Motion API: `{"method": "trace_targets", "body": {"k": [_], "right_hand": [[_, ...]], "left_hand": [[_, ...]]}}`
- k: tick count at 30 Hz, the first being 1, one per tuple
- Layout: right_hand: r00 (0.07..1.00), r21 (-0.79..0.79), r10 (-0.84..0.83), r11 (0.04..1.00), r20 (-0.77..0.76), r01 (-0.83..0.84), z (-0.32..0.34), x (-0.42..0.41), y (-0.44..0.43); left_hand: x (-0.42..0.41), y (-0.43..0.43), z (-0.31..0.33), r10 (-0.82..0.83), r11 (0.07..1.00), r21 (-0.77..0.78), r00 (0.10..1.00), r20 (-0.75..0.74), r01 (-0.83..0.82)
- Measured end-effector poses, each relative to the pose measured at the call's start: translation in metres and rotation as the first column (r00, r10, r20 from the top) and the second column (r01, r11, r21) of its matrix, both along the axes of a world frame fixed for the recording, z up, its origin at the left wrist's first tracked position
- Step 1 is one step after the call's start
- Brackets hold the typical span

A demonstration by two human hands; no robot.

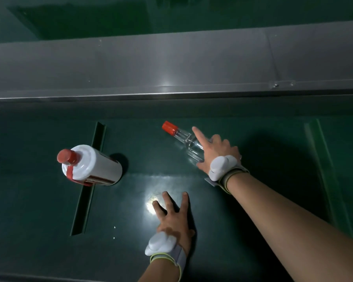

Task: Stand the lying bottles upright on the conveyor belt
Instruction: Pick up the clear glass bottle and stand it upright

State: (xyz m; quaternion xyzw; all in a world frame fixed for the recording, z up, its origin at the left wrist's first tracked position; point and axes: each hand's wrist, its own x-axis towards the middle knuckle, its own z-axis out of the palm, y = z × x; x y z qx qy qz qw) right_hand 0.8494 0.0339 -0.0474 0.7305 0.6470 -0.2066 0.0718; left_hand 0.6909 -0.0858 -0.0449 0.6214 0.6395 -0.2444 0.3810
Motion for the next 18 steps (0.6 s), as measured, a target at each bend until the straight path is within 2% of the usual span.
{"method": "trace_targets", "body": {"k": [3, 7, 11, 16, 18], "right_hand": [[1.0, 0.002, -0.029, 1.0, 0.004, 0.029, -0.001, -0.003, 0.009], [0.998, 0.011, -0.054, 0.998, 0.021, 0.054, 0.004, -0.002, 0.008], [0.966, -0.069, -0.194, 0.98, -0.171, 0.185, 0.013, 0.004, -0.018], [0.833, -0.066, -0.317, 0.944, -0.452, 0.324, 0.021, 0.002, -0.063], [0.796, -0.041, -0.317, 0.937, -0.516, 0.347, 0.027, -0.002, -0.073]], "left_hand": [[0.002, -0.001, 0.001, -0.001, 1.0, 0.004, 1.0, -0.018, 0.002], [0.003, -0.003, 0.003, 0.017, 0.995, 0.103, 1.0, -0.019, -0.015], [-0.004, -0.003, 0.0, -0.006, 0.969, 0.248, 1.0, 0.005, 0.005], [-0.005, 0.004, 0.001, 0.034, 0.966, 0.253, 0.998, 0.047, -0.045], [0.0, 0.011, 0.012, 0.068, 0.969, 0.221, 0.983, 0.173, -0.106]]}}
